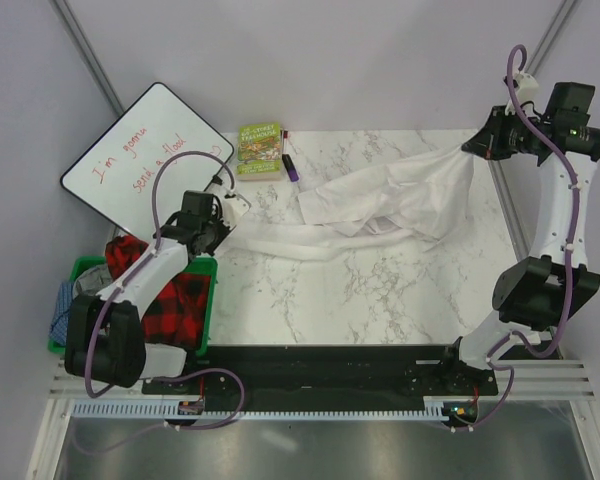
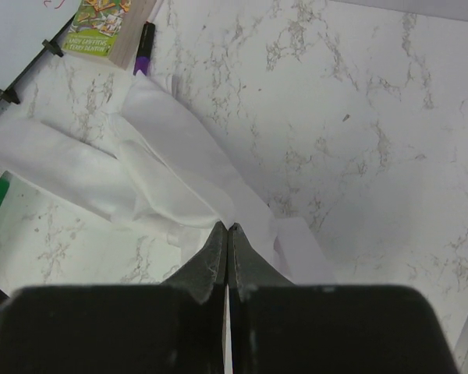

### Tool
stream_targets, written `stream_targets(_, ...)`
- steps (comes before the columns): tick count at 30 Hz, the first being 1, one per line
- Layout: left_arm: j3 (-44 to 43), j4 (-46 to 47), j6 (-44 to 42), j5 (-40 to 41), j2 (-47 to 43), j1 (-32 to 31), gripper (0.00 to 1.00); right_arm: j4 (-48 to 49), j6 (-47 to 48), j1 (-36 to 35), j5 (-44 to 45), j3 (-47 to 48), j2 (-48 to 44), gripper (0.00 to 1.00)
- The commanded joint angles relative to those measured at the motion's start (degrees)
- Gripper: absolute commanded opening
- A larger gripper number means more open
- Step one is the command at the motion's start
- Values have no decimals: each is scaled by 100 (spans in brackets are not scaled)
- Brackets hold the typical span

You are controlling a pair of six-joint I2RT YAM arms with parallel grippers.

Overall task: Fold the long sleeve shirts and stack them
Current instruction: Flatten the shirt out

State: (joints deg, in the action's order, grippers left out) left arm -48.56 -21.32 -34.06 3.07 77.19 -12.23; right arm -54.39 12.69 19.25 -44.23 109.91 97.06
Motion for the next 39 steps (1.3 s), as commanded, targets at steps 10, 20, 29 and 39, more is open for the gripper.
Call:
stream_targets(10,-830,-2815,-645,-3328,-3121,142,2,324,-346,-52,275,909,-267,0)
stream_targets(20,-216,-2669,-990,-2721,-1963,-848,2,842,-1066,-448,81,1076,59,0)
stream_targets(29,-1023,-165,214,-828,689,-888,2,1334,-1637,-553,20,1725,463,0)
stream_targets(39,-1999,-1067,170,-3082,807,-307,57,1501,-2077,-826,-508,1412,228,0)
